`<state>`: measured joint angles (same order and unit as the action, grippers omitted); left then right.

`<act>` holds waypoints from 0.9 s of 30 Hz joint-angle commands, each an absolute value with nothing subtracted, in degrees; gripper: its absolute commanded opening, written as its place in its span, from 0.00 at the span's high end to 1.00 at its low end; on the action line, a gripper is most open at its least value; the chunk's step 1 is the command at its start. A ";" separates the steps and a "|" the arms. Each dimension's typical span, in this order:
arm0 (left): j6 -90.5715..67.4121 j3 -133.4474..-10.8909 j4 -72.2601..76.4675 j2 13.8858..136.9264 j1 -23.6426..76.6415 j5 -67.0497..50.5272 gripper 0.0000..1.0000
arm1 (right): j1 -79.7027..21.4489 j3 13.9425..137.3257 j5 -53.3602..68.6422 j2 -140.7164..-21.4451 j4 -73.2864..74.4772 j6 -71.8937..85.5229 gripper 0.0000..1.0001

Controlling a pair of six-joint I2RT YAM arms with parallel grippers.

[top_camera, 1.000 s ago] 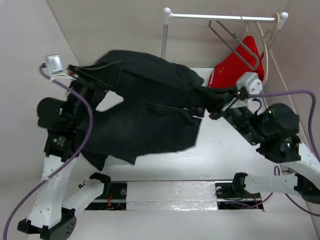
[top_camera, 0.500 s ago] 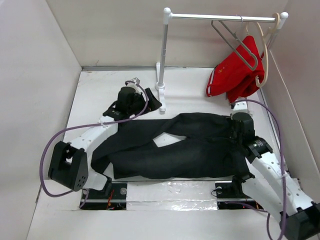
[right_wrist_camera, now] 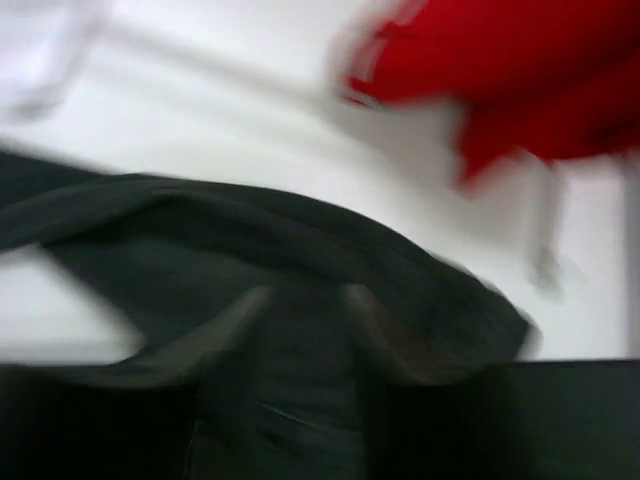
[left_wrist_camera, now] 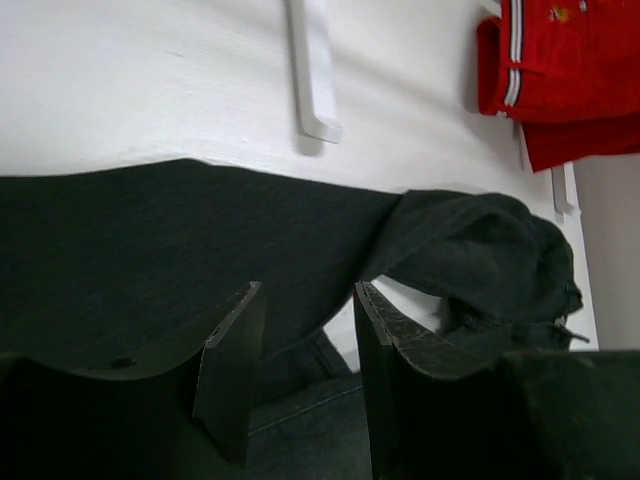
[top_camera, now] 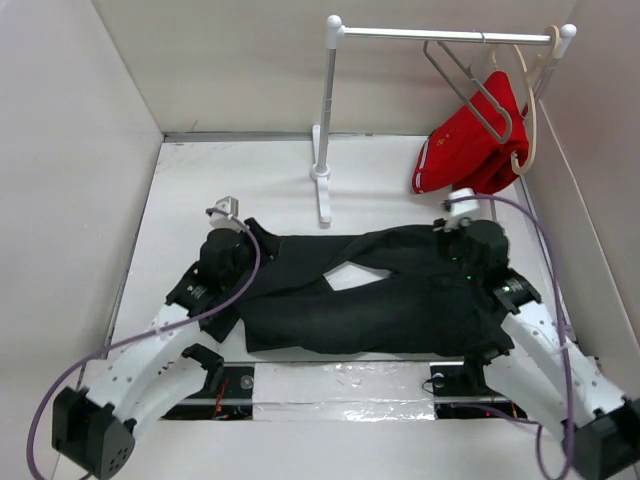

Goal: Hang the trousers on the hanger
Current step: Flatten out the trousers at the center of the board.

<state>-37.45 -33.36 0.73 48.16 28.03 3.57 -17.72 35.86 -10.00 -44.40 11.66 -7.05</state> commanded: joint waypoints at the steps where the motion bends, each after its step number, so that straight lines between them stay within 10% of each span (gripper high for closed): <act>1: -41.56 -32.78 -5.08 41.42 28.21 12.47 0.63 | -34.72 40.33 -3.50 -50.08 3.26 -10.19 0.81; 3: -43.41 -34.27 -12.08 39.74 28.21 16.42 0.62 | -42.33 43.75 -6.84 -57.54 1.94 -11.42 1.00; 11: -46.06 -40.30 -18.89 27.51 28.21 26.79 0.59 | -64.15 60.45 2.27 -85.23 -10.00 -21.17 0.92; 19: -33.94 -58.88 -17.66 26.37 28.21 27.43 0.56 | -68.99 79.51 11.42 -107.12 -11.44 -24.61 0.44; 27: -31.73 -58.89 -17.84 21.97 28.21 27.68 0.54 | -71.46 94.04 10.82 -122.59 -5.36 -26.01 0.39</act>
<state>-34.52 -60.14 -17.58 22.46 28.03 26.89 -69.97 89.95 10.15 -120.40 -6.13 -24.49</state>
